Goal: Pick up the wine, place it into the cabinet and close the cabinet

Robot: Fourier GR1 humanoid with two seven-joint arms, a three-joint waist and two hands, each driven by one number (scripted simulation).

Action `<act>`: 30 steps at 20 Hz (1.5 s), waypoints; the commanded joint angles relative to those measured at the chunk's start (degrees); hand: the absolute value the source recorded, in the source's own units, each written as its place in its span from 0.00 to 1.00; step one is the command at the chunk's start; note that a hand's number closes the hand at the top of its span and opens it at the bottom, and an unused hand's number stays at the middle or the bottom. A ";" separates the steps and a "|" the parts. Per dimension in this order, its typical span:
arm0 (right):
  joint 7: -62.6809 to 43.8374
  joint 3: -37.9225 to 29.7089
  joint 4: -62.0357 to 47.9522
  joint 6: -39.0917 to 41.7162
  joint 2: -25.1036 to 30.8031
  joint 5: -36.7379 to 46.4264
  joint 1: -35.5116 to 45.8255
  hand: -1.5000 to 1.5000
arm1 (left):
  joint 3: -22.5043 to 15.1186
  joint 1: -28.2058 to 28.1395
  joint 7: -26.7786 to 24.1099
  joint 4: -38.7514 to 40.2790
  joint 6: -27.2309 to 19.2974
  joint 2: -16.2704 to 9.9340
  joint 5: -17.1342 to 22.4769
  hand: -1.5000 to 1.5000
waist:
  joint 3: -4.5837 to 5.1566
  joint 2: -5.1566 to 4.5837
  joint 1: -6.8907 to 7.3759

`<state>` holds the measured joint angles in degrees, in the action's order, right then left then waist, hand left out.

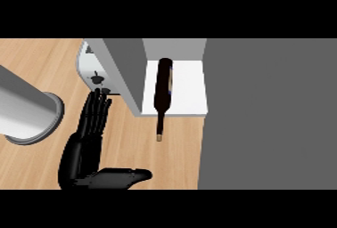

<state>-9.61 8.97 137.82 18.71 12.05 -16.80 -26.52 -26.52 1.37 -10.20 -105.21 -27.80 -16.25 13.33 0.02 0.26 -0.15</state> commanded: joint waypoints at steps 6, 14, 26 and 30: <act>-4.24 3.36 9.91 7.83 8.30 2.97 -3.13 1.00 | 5.10 -9.81 -3.29 -8.20 13.64 -8.63 9.22 1.00 | 0.06 0.14 -0.08; 0.20 1.36 9.59 10.16 7.58 -0.20 -5.20 1.00 | 11.26 -14.68 -5.35 -9.13 19.47 -10.22 12.54 1.00 | -0.01 -0.02 -0.30; -10.32 14.02 8.65 8.06 6.78 -7.13 4.95 1.00 | 19.82 -15.90 -6.66 -4.89 29.23 -14.42 19.11 1.00 | 0.09 -0.27 0.42; -12.75 15.67 4.31 5.30 3.01 -7.41 15.74 1.00 | 20.15 -18.35 -10.42 -3.35 32.20 -14.06 17.43 1.00 | 0.08 -0.35 1.23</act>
<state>-17.64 21.92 136.97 25.45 16.48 -17.81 -15.68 -7.80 -15.95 -18.87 -110.21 1.58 -29.86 30.48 -0.01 -0.32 0.76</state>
